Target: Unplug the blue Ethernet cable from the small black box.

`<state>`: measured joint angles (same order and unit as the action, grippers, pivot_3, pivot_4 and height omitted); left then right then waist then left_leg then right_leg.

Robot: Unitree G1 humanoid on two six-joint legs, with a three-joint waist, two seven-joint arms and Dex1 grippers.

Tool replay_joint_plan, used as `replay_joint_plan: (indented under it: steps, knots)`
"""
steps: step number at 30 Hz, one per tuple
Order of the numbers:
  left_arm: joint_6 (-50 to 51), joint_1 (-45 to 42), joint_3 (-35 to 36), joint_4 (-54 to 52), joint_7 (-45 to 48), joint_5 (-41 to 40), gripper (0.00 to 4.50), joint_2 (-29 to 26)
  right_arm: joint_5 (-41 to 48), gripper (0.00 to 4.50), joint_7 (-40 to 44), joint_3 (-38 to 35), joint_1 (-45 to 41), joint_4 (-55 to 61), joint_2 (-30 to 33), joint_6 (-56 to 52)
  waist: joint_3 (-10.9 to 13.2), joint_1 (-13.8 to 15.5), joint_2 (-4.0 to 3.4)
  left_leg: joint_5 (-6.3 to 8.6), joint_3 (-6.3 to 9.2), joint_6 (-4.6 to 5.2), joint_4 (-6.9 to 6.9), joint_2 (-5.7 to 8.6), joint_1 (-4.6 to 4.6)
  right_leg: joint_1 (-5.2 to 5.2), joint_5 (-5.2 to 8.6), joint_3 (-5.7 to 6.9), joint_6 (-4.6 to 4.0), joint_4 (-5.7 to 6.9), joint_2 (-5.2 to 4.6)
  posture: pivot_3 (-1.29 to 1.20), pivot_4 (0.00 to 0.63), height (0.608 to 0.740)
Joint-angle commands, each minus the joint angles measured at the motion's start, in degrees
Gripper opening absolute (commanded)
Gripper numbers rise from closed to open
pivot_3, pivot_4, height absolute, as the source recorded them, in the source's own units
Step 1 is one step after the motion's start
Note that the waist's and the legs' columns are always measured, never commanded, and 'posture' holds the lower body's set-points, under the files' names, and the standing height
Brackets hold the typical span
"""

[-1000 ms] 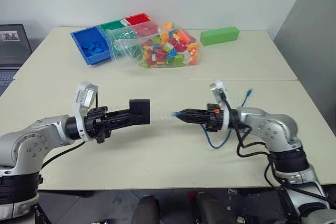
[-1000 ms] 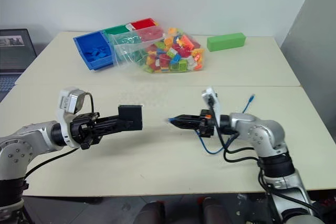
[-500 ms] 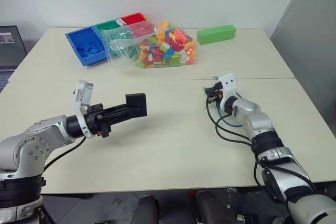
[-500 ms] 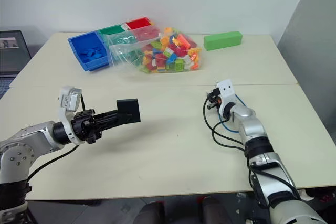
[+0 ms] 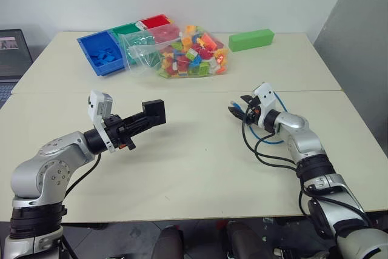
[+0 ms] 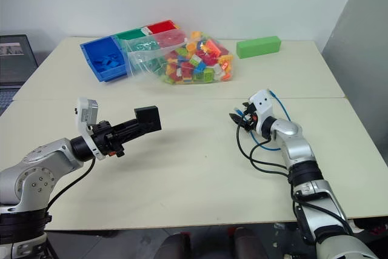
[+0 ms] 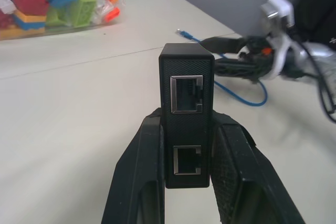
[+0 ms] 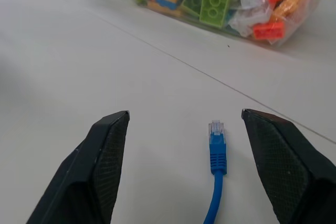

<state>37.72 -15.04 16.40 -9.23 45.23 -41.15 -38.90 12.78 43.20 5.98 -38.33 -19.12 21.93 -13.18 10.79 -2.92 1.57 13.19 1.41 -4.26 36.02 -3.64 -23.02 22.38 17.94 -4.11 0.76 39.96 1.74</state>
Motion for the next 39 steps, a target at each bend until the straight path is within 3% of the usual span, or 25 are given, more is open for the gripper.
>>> replay_joint_plan:
  steps: [1,6,11,17,19,23,32,39]
  knots:
    - [-12.84,0.12,0.93,3.6,-5.61,9.74,0.79,2.33,6.3,3.52,7.57,2.85,1.85,19.15,2.55,-9.08,0.01,-0.09,-0.02,0.0,-0.01,0.0,-0.03,-0.01,0.01,0.0,0.0,0.0,0.0,-0.01,0.0,0.0,0.15,0.74]
    - [-30.92,0.36,0.05,14.87,-12.18,22.1,0.79,5.37,8.32,3.52,3.81,4.63,-0.42,26.04,-1.39,-17.61,0.01,-0.24,-0.01,0.0,0.05,0.0,-0.02,-0.06,0.07,-0.02,0.0,0.0,0.0,0.01,0.03,0.0,0.15,0.74]
    - [-41.98,-2.52,1.95,27.91,-18.37,26.08,0.79,8.93,9.48,3.52,3.62,6.19,-0.95,29.56,-3.03,-22.95,-0.01,0.57,0.02,0.0,0.01,0.01,0.06,0.01,0.0,-0.04,-0.03,0.03,0.03,-0.01,-0.02,0.0,0.15,0.74]
    - [-46.69,-4.51,2.84,39.4,-21.4,26.13,0.79,11.65,10.0,3.52,6.46,9.86,-1.23,31.55,-1.87,-26.26,-0.02,1.23,0.04,0.0,0.03,0.01,0.05,0.03,-0.05,-0.03,-0.03,0.1,0.03,-0.05,-0.05,0.0,0.15,0.74]
    - [-46.96,-4.7,3.2,41.09,-22.3,25.92,1.5,12.13,9.95,3.54,7.54,10.56,-1.25,32.11,-1.15,-26.83,-0.02,1.11,0.04,0.0,0.05,0.01,0.06,0.03,-0.02,-0.04,-0.03,0.13,0.03,-0.01,-0.05,0.0,0.15,0.74]
    - [-48.98,-5.16,2.73,42.97,-22.62,27.04,2.48,11.62,9.5,3.54,8.41,10.99,-1.27,32.2,-0.43,-26.95,-0.03,1.09,0.04,0.0,0.06,0.01,0.05,0.02,-0.01,-0.04,-0.03,0.14,0.04,0.0,-0.04,0.0,0.15,0.74]
    - [-47.88,-3.52,3.63,40.6,-22.64,25.4,4.45,11.98,9.44,3.54,9.01,10.97,-1.28,32.74,0.27,-27.63,-0.03,1.07,0.04,0.0,0.05,0.01,0.05,0.02,0.0,-0.04,-0.03,0.14,0.04,0.01,-0.04,0.0,0.15,0.74]
    - [-38.65,9.09,5.3,19.88,-22.01,23.59,4.49,8.97,8.59,3.54,9.1,10.05,2.44,34.65,3.53,-26.48,-0.04,0.71,0.06,0.0,0.03,0.0,0.01,-0.02,-0.01,-0.04,-0.02,0.09,0.03,-0.02,-0.07,0.0,0.15,0.74]
